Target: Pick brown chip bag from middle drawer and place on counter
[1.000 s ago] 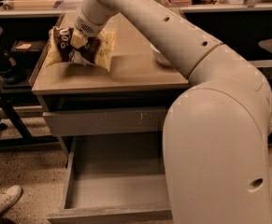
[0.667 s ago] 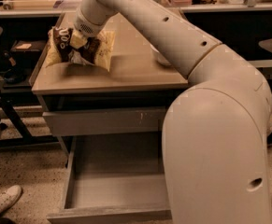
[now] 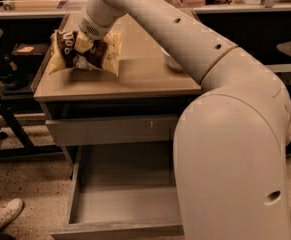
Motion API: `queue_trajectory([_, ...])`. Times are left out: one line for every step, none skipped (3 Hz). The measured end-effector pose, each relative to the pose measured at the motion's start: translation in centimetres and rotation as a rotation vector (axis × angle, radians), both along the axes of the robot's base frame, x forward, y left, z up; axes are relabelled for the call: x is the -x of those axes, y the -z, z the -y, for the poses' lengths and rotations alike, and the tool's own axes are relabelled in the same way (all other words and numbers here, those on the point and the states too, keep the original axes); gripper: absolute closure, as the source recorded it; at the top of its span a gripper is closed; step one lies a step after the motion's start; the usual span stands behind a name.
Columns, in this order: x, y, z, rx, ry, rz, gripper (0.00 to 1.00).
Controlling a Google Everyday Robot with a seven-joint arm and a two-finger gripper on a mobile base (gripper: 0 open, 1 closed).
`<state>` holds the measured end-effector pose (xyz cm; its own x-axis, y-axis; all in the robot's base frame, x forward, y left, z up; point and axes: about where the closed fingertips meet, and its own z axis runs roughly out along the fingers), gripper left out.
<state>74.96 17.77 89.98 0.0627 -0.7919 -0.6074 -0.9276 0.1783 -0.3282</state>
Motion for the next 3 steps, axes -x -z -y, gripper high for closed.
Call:
queue_trajectory([0.00,0.01,0.00,0.000,0.000,0.000,0.12])
queue_trajectory([0.00,0.01,-0.01,0.000,0.000,0.000,0.00])
queue_trajectory([0.11,-0.22,0.03,0.002,0.002,-0.010,0.00])
